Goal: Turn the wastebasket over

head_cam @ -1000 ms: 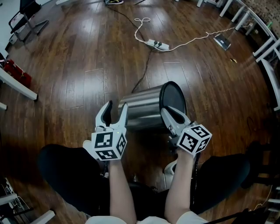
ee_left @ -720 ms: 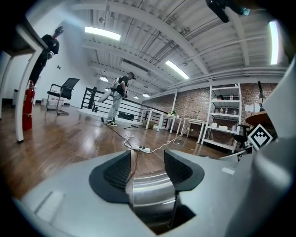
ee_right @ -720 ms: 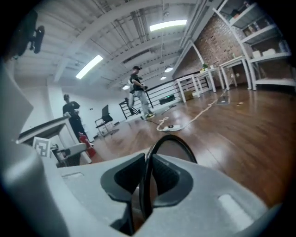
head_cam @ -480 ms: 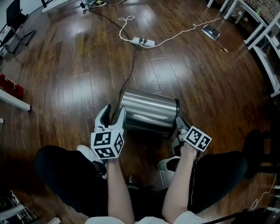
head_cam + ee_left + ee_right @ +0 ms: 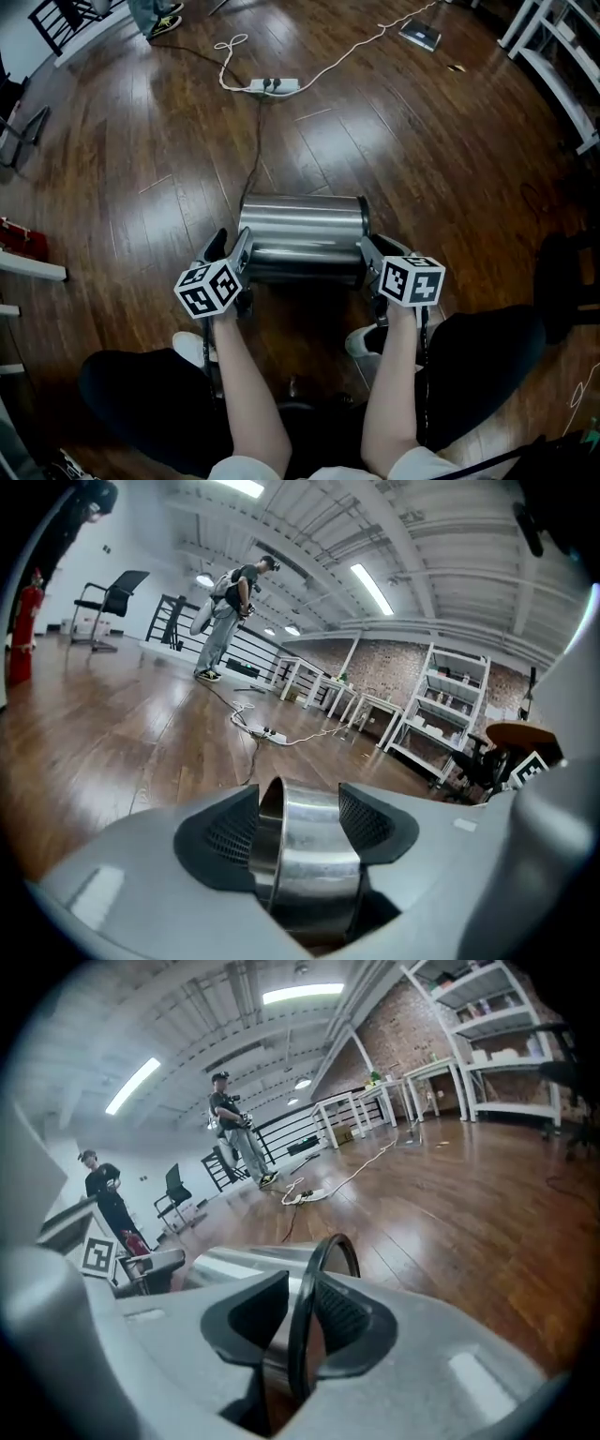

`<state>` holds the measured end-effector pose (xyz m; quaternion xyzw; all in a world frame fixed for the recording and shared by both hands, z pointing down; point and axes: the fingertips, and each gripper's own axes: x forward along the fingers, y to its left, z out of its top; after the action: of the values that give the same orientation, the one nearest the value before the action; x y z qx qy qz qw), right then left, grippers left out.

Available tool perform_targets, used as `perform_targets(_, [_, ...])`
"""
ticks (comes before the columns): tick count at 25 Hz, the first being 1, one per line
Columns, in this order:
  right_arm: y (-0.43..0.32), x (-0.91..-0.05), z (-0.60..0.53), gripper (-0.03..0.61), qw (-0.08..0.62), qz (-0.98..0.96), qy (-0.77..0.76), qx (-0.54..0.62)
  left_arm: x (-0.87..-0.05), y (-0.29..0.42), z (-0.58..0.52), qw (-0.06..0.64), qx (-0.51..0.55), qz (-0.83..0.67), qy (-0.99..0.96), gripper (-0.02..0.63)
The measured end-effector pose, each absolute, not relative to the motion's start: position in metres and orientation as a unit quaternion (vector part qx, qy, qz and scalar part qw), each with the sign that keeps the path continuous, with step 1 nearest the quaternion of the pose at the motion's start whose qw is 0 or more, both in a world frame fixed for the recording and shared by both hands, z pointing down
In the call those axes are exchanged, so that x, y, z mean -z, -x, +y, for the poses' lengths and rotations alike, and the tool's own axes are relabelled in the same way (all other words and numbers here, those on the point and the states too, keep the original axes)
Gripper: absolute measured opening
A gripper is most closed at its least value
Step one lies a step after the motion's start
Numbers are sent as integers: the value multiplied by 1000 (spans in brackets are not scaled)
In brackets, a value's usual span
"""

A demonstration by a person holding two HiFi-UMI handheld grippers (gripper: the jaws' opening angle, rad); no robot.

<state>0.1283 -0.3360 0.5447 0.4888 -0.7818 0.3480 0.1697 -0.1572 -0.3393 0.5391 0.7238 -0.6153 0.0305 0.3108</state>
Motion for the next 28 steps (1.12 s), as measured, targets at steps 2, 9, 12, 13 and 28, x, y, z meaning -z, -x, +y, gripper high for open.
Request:
perform_targets(2, [-128, -542, -334, 67, 188, -784, -488, -334, -550, 162, -339, 322, -32, -630, -706, 269])
perform_targets(9, [-128, -550, -328, 67, 234, -776, -489, -322, -568, 153, -333, 387, 19, -604, -697, 155])
perform_targets(12, [-132, -555, -326, 30, 243, -770, -488, -331, -569, 152, -329, 406, 32, -581, -705, 145])
perform_targets(13, [-132, -555, -327, 27, 238, -771, -485, -337, -569, 152, -328, 406, 33, -575, -709, 138])
perform_targets(28, [-135, -578, -329, 18, 136, -755, -479, -426, -458, 119, -344, 218, -122, -553, -795, 94])
